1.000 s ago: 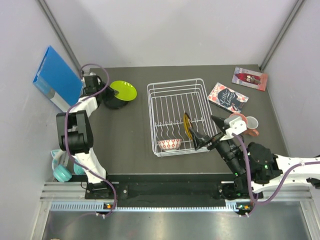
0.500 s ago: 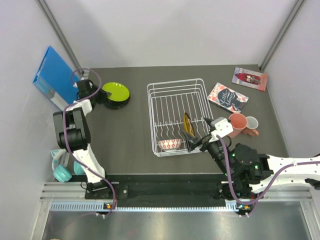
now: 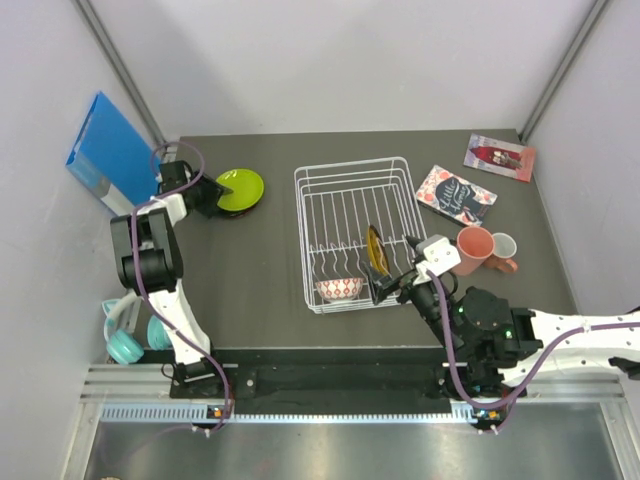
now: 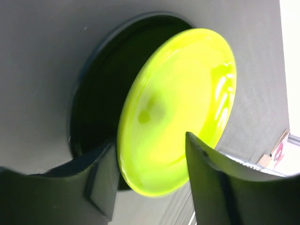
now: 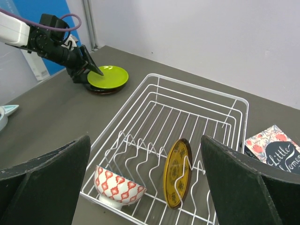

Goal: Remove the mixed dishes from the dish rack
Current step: Place the plate at the center of the board.

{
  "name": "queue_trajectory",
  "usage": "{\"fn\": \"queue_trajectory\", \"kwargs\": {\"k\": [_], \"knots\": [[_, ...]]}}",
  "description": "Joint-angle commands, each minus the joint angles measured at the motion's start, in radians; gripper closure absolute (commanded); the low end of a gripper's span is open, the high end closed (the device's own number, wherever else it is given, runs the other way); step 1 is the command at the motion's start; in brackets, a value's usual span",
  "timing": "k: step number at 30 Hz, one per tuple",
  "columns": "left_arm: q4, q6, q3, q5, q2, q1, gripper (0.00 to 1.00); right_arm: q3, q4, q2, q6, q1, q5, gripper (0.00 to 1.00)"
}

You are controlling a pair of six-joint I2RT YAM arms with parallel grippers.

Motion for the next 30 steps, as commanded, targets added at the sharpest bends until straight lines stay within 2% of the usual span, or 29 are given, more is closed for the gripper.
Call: {"fn": "queue_trajectory", "kwargs": {"k": [1, 12, 17, 21, 30], "knots": [[-0.039, -0.006, -0.008, -0.003, -0.055, 0.001, 0.37, 0.003, 0.006, 0.014, 0.023, -0.015, -0.015, 0.0], [-0.16, 0.003, -0.008, -0.087, -0.21, 0.001, 0.33, -0.014, 0.001, 0.005, 0.051, -0.015, -0.023, 0.0], [-0.165, 0.012, -0.014, -0.107, -0.299, 0.001, 0.31, -0.014, -0.01, 0.005, 0.06, -0.015, -0.024, 0.0], [-0.201, 0.03, 0.007, -0.1, -0.279, -0.001, 0.32, -0.02, -0.013, 0.002, 0.078, -0.015, -0.024, 0.0], [-0.182, 0.011, -0.068, -0.096, -0.268, 0.001, 0.38, -0.031, -0.034, -0.022, 0.1, -0.015, -0.023, 0.0]]}}
